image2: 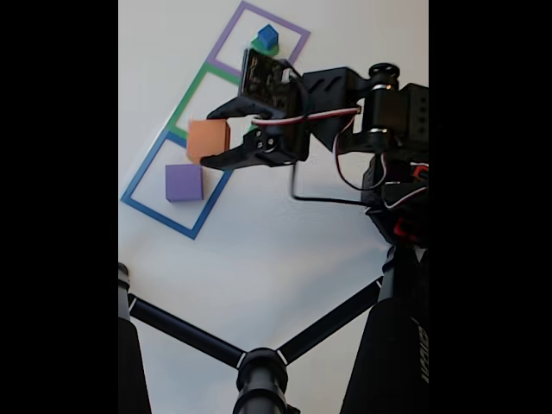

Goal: Tower of hanoi

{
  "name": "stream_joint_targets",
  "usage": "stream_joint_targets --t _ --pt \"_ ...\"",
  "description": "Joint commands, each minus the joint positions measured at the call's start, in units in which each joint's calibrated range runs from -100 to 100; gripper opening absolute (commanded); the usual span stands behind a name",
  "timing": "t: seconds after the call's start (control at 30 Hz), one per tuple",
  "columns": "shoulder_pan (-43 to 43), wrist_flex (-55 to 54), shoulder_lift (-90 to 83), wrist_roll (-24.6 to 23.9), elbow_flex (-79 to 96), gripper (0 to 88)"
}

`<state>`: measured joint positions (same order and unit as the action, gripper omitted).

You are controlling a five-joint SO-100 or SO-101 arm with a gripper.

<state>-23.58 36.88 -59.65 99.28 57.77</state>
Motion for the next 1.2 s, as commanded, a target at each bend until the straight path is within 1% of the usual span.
stream_joint_targets --t 0.0,0.1,0.23,0.33,0.53,0.67,0.77,1.17 --pt "0.1 -24.6 4.7 0.7 12.8 10.5" --pt "-1.2 -38.2 11.6 0.7 18.0 10.6" --pt "-2.5 -53.6 22.3 0.7 21.3 10.6" --pt "-3.3 -62.3 29.7 0.7 22.0 10.5" --pt "-3.8 -75.5 42.7 0.7 22.2 10.5" --pt "-3.9 -82.1 49.8 0.7 21.6 10.5" --pt "-4.4 -85.0 53.5 0.7 20.7 10.4" --pt "-5.1 -90.1 62.6 0.7 15.6 10.4"
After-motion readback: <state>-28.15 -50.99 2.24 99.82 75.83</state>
